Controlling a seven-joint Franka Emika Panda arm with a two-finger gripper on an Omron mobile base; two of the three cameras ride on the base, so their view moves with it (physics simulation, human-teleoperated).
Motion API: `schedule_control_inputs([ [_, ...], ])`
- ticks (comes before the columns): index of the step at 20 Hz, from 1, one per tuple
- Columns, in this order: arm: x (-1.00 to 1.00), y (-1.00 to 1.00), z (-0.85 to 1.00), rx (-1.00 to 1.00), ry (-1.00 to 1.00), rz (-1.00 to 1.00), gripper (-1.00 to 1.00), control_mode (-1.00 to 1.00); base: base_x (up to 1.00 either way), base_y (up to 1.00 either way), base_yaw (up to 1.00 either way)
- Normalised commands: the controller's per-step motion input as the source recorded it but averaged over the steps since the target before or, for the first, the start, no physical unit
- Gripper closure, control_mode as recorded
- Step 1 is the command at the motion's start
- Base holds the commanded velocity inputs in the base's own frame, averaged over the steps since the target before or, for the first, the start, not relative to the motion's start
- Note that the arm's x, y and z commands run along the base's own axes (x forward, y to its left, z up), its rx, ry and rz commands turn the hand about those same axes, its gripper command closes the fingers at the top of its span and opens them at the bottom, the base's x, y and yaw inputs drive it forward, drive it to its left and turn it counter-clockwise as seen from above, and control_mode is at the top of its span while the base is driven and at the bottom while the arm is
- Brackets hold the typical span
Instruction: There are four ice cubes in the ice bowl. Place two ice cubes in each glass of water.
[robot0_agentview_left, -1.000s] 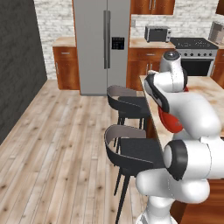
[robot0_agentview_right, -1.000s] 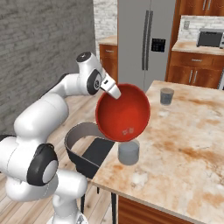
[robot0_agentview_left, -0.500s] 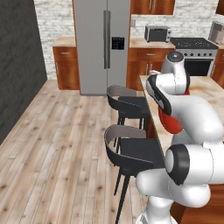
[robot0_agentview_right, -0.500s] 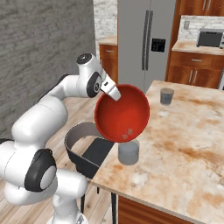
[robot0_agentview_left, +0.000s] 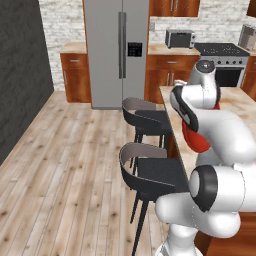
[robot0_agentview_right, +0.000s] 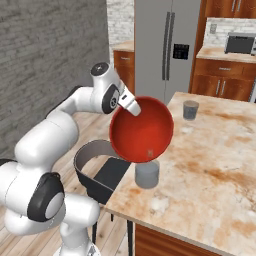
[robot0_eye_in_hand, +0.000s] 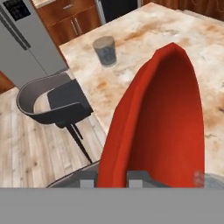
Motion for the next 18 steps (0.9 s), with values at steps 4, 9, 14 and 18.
schedule_control_inputs([
  [4, -0.01, -0.04, 0.04, 0.02, -0.04, 0.00, 1.00, -1.00, 0.00, 0.00, 0.00],
  [9, -0.02, 0.00, 0.01, 0.04, -0.05, 0.00, 1.00, -1.00, 0.00, 0.00, 0.00],
  [14, -0.02, 0.00, 0.16, 0.02, -0.04, 0.00, 1.00, -1.00, 0.00, 0.00, 0.00],
  [18, -0.24, 0.00, 0.07, -0.06, -0.01, 0.00, 1.00, -1.00, 0.00, 0.00, 0.00],
])
